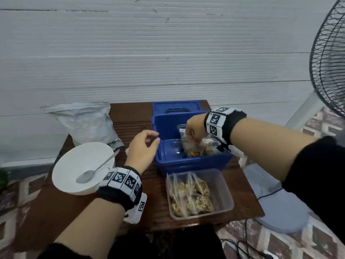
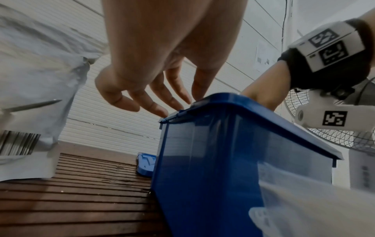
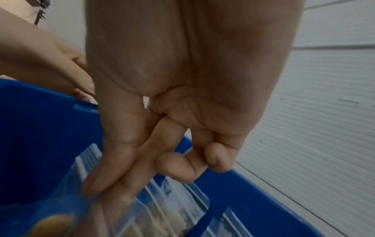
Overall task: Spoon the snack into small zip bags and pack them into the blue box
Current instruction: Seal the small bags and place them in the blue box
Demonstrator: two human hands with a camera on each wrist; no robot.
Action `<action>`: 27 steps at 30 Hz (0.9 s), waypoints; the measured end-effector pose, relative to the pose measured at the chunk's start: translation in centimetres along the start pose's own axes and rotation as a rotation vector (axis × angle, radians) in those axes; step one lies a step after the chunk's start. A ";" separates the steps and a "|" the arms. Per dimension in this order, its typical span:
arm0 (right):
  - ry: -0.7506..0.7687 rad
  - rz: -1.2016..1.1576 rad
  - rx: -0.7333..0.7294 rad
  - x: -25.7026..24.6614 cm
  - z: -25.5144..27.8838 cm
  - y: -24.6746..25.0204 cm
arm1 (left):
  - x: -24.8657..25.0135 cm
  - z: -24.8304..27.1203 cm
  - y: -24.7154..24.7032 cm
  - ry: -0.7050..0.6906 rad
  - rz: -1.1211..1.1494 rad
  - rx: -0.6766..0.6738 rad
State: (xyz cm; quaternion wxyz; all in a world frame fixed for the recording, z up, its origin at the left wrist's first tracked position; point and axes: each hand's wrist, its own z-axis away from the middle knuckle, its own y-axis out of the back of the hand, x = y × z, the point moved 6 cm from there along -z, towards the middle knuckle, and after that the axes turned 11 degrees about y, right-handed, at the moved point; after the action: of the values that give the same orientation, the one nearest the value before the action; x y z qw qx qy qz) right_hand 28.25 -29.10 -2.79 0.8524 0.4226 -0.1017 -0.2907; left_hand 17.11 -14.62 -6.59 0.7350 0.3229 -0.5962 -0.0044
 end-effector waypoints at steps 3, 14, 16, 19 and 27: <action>-0.020 0.046 -0.083 1.0 -1.9 -0.6 | -0.2 -0.4 -0.1 0.005 -0.001 0.005; -0.067 0.155 -0.096 2.9 -5.9 -1.8 | -0.3 -0.9 -0.3 0.029 0.003 0.018; -0.065 0.097 -0.090 2.1 -4.7 -1.5 | -0.2 -0.8 -0.2 0.032 0.004 0.019; -0.080 0.121 -0.110 1.9 -4.4 -1.7 | 0.0 -0.6 -0.2 0.034 0.001 0.013; -0.067 0.045 0.091 2.1 -2.4 -0.6 | 0.7 0.5 0.2 0.039 -0.031 0.003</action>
State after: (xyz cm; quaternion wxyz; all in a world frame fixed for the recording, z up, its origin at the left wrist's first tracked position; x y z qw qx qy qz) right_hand 30.74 -29.03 -4.96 0.8347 0.4486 -0.1526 -0.2806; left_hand 16.78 -14.98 -5.86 0.7460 0.3329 -0.5766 -0.0085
